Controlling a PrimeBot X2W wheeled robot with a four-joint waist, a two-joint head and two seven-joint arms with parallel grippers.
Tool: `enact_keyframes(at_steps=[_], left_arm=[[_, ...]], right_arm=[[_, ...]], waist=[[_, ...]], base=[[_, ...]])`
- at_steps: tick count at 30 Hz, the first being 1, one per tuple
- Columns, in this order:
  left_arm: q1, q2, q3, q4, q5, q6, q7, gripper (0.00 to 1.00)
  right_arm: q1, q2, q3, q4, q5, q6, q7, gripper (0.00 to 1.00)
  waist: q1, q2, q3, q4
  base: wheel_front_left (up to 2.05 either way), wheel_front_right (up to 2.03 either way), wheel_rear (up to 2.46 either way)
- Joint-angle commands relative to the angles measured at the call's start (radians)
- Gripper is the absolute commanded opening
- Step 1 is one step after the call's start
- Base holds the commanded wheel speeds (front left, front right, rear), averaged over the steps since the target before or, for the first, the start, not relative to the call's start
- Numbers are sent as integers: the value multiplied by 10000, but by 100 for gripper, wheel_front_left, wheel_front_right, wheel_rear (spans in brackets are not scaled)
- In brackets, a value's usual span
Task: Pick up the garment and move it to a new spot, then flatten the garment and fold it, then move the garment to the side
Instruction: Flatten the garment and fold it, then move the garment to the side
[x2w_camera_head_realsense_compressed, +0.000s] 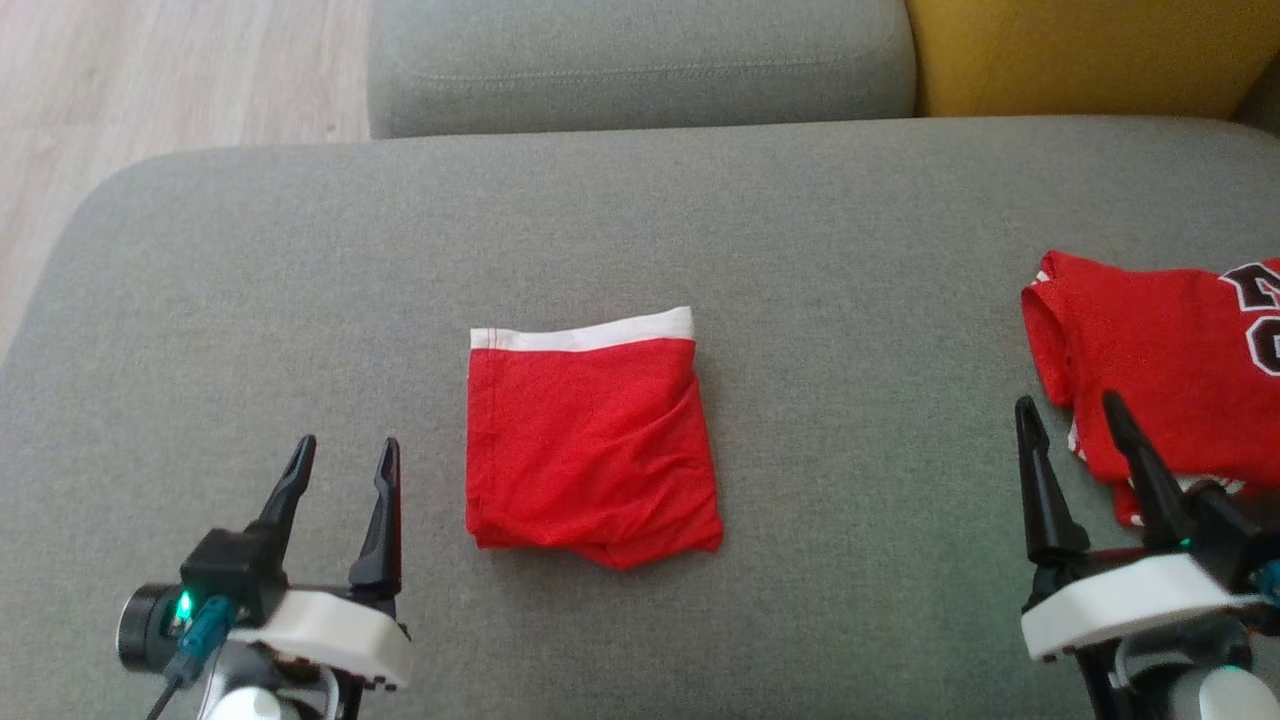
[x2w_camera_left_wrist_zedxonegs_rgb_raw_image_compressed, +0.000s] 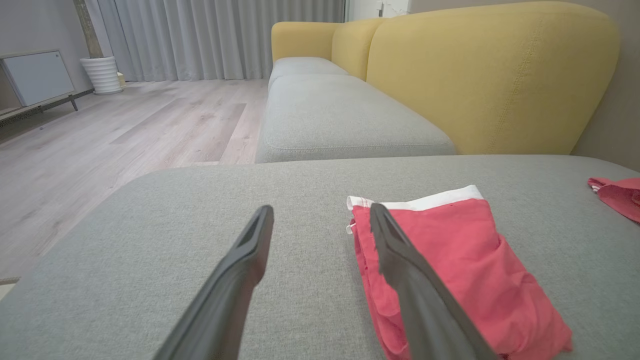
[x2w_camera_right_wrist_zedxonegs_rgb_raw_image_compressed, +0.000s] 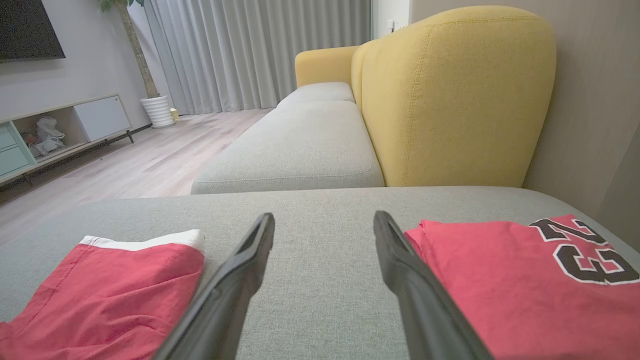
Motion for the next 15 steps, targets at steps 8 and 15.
enact_keyframes(at_steps=[8, 15], left_arm=[[-108, 314, 273, -559, -29, 119, 116, 100], [-67, 354, 221, -623, -45, 167, 159, 100]], right_arm=[[44, -42, 248, -484, 198, 67, 137, 100], [99, -35, 221, -470, 238, 67, 168, 100]], waist=[[1, -1, -242, -14], [1, -1, -312, 1]], base=[[0, 0, 0], [0, 0, 0]])
